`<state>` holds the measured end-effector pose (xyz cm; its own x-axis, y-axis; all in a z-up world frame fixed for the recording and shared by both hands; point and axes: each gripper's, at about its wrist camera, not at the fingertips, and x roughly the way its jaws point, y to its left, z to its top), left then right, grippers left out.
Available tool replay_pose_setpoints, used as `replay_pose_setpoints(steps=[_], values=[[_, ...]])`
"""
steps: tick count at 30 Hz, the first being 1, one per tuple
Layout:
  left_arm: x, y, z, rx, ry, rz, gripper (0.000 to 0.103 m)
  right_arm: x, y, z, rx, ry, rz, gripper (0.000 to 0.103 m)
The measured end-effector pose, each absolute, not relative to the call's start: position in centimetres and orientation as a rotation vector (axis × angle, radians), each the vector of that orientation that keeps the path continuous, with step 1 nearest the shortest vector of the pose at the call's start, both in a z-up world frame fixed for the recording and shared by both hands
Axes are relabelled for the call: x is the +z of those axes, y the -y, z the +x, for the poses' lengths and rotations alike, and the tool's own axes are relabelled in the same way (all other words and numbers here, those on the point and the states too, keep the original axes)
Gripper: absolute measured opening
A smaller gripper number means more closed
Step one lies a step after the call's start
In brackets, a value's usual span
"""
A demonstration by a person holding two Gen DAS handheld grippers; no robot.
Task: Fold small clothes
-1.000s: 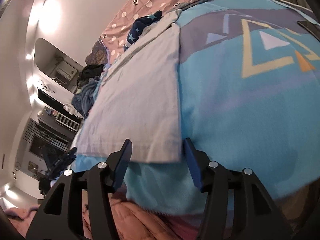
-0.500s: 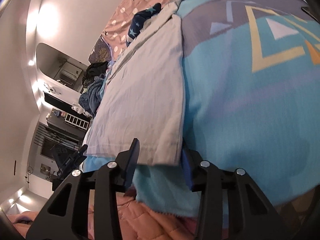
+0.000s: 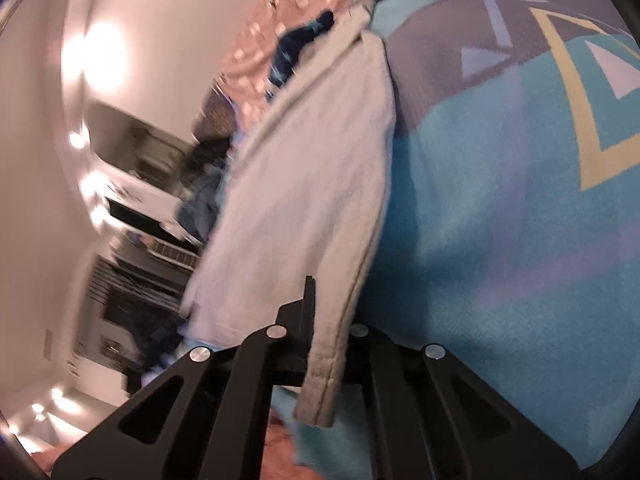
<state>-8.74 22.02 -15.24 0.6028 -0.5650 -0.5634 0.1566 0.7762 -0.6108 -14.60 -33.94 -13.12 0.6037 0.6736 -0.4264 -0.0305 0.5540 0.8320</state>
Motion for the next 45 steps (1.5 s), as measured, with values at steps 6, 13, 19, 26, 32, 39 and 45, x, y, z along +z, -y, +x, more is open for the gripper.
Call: replay_pose_setpoints(steps=[6,13,19,26,32,39,45], values=[[-9.4,-21.1,-10.2,-0.557,-0.655,-0.572,0.006,-6.0,34.8,-15.0,0.595,-0.587,0.876,0.003],[-2.9,-18.9,-14.8,-0.652,-0.525,-0.476,0.006,-0.1,36.9,-19.3,0.578,-0.430,0.796,0.003],[1.7,-18.9,-21.0,-0.624,-0.439,-0.412,0.006,2.9,37.8,-25.5,0.501,-0.378,0.717,0.003],[0.8,-18.3,-17.8,-0.584,-0.475,-0.419,0.006,0.0,38.0,-21.1,0.427,-0.455,0.744,0.003],[-1.8,-18.0,-13.7,-0.554,-0.585,-0.459,0.006,-3.1,38.3,-17.4,0.362,-0.536,0.782,0.004],[-2.0,-17.9,-10.4,-0.505,-0.598,-0.473,0.006,-3.9,39.0,-14.1,0.346,-0.562,0.789,0.005],[-3.1,-17.0,-6.6,-0.502,-0.666,-0.488,0.007,-4.8,38.8,-9.5,0.345,-0.618,0.789,0.006]])
